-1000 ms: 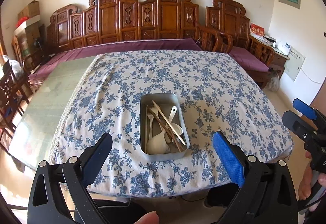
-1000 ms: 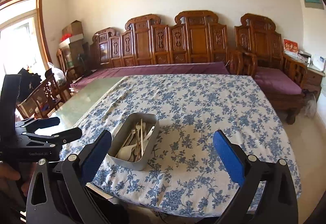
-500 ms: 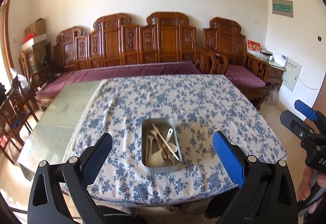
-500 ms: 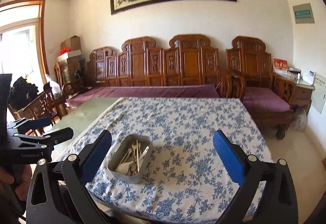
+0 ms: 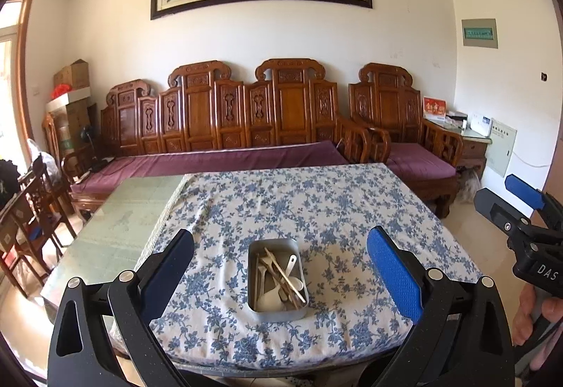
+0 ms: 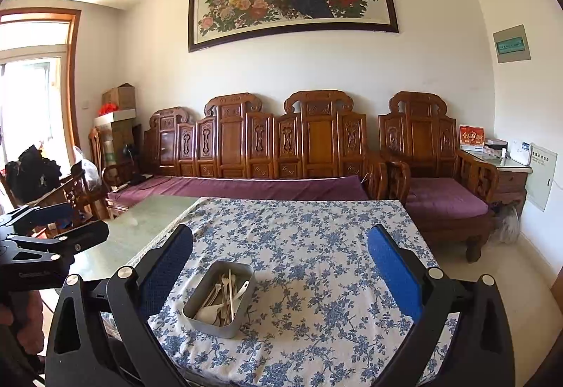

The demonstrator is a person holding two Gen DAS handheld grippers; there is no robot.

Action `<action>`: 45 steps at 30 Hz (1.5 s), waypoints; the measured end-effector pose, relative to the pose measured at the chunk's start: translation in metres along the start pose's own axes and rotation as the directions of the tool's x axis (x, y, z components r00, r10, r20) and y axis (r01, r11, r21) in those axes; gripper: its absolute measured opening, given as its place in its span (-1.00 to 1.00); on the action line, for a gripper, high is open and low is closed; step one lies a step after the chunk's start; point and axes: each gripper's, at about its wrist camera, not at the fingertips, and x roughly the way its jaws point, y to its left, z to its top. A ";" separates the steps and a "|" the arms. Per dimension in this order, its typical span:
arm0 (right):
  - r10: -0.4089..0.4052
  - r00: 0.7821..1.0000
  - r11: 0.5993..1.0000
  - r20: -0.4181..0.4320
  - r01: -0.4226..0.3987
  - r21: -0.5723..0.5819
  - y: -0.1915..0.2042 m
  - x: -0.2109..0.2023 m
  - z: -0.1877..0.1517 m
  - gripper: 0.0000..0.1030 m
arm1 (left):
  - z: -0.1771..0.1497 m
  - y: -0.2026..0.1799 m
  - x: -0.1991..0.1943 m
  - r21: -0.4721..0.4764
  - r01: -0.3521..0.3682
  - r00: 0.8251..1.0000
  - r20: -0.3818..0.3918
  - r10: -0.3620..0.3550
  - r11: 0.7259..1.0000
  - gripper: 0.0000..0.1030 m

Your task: Organize utensils

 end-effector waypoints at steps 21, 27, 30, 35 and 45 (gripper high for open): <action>-0.013 1.000 1.000 0.000 0.013 0.000 0.001 0.002 -0.003 0.95 | -0.002 0.002 0.001 -0.012 -0.020 1.000 0.006 0.020 1.000 0.84; -0.013 1.000 1.000 -0.001 0.013 0.003 0.001 0.003 -0.004 0.95 | -0.003 0.001 0.002 -0.014 -0.022 1.000 0.008 0.022 1.000 0.84; -0.015 1.000 1.000 -0.001 0.015 0.004 0.000 0.003 -0.004 0.95 | -0.003 0.002 0.002 -0.014 -0.022 1.000 0.009 0.023 1.000 0.84; -0.013 1.000 1.000 -0.001 0.014 0.003 0.001 0.003 -0.004 0.95 | -0.004 0.001 0.001 -0.016 -0.026 1.000 0.012 0.026 1.000 0.84; -0.013 1.000 1.000 -0.001 0.013 0.005 0.000 0.003 -0.004 0.95 | -0.004 0.000 0.000 -0.017 -0.030 0.999 0.016 0.030 0.999 0.85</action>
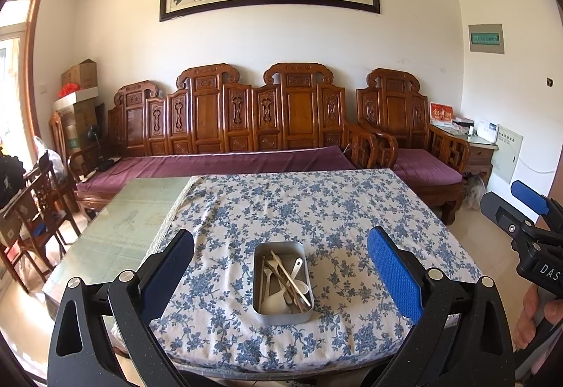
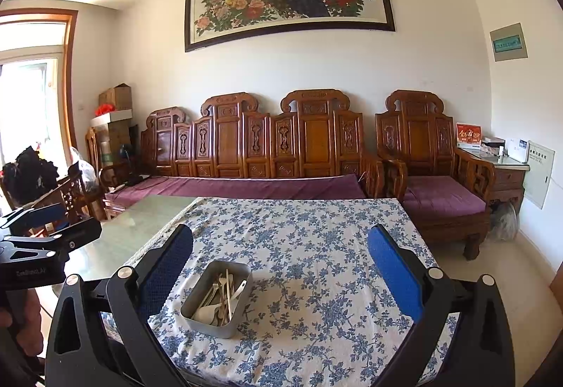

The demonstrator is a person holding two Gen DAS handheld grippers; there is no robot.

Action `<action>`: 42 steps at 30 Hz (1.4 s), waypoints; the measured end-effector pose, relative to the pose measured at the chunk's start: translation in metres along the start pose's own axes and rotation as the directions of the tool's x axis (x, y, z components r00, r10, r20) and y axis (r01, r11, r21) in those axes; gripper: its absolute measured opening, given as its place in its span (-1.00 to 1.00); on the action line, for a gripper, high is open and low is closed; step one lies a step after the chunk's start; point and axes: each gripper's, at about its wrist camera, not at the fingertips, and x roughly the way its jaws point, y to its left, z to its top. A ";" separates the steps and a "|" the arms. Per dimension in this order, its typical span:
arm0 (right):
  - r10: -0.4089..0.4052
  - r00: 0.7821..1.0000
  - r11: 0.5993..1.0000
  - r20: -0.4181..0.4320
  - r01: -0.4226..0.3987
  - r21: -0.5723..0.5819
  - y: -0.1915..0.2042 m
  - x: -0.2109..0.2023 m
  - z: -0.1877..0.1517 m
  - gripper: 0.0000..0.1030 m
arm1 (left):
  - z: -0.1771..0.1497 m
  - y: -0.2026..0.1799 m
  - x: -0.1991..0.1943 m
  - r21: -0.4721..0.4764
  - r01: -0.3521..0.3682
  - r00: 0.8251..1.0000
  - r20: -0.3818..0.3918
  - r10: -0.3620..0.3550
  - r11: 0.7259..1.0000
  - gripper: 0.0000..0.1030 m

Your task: Organize utensils

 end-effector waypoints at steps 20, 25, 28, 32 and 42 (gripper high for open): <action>-0.002 1.000 1.000 0.003 0.002 -0.002 0.001 0.000 -0.001 0.95 | 0.000 0.001 -0.003 -0.005 0.008 1.000 0.001 -0.008 1.000 0.84; -0.005 1.000 1.000 0.008 0.005 -0.003 0.004 -0.001 -0.004 0.95 | 0.001 0.002 -0.006 -0.006 0.008 1.000 0.005 -0.008 1.000 0.85; -0.007 1.000 1.000 0.010 0.007 -0.004 0.005 -0.001 -0.005 0.95 | 0.003 0.003 -0.007 -0.006 0.008 1.000 0.009 -0.008 1.000 0.84; -0.008 1.000 1.000 0.010 0.008 -0.004 0.005 -0.001 -0.005 0.95 | 0.003 0.002 -0.008 -0.005 0.008 1.000 0.012 -0.008 1.000 0.85; -0.007 1.000 1.000 0.009 0.007 -0.004 0.005 -0.001 -0.004 0.95 | 0.002 0.001 -0.007 -0.005 0.008 1.000 0.012 -0.008 1.000 0.85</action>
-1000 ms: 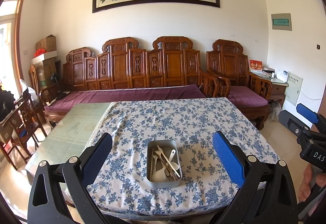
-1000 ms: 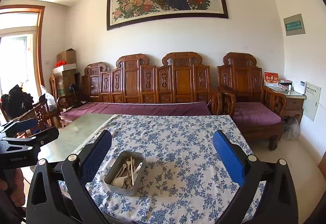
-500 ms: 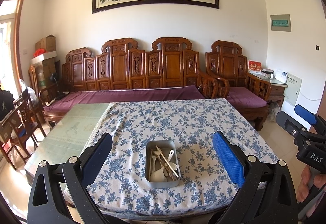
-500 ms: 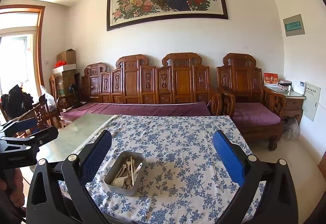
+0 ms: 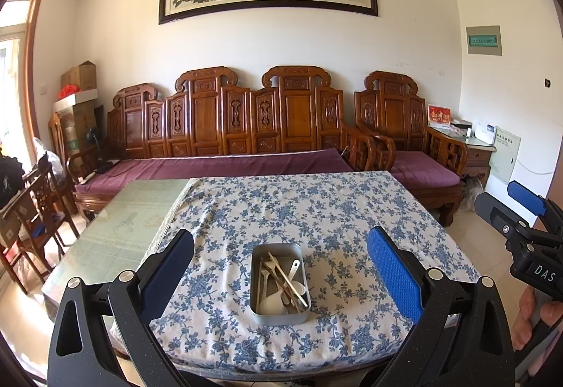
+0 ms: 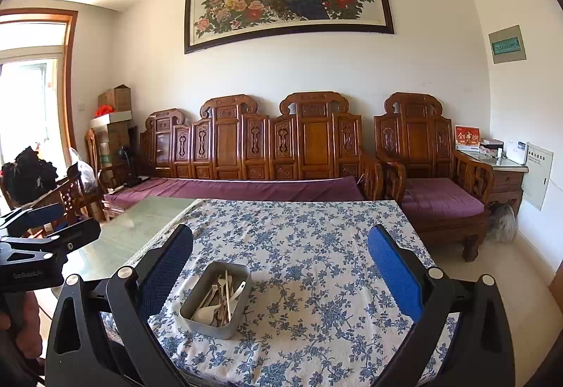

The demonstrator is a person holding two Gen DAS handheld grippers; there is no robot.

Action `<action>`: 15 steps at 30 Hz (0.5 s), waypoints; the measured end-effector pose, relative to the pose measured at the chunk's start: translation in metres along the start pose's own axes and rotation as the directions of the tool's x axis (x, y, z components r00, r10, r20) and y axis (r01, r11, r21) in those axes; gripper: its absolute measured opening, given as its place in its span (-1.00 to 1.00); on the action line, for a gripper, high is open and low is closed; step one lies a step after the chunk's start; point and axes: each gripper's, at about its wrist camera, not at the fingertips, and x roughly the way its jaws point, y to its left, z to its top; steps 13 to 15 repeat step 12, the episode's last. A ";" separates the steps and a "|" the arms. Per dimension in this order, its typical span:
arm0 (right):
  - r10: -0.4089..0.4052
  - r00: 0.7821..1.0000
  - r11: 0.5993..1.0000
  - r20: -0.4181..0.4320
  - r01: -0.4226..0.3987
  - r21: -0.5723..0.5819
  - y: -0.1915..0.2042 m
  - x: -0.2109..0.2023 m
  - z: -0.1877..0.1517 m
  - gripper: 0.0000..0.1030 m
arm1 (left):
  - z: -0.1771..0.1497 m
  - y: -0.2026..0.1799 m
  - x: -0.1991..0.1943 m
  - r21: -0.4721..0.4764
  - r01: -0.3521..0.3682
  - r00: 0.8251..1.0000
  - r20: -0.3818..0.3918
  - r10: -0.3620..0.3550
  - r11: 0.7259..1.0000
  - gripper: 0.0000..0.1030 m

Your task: Organize utensils

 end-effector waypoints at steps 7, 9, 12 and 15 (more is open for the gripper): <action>0.000 1.000 1.000 0.000 0.000 0.001 0.000 0.000 0.000 0.95 | -0.001 0.000 0.000 -0.005 0.003 1.000 -0.001 -0.003 1.000 0.84; -0.001 1.000 1.000 0.000 0.001 0.001 0.000 0.000 0.000 0.95 | -0.001 0.000 0.000 -0.006 0.001 1.000 0.000 -0.001 1.000 0.84; 0.000 1.000 1.000 0.000 0.000 0.001 0.000 0.000 0.000 0.95 | -0.001 0.000 0.000 -0.006 0.001 1.000 0.000 -0.001 1.000 0.85; 0.000 1.000 1.000 0.000 0.000 0.001 0.000 0.000 0.000 0.95 | -0.001 0.000 0.000 -0.006 0.001 1.000 0.000 -0.001 1.000 0.85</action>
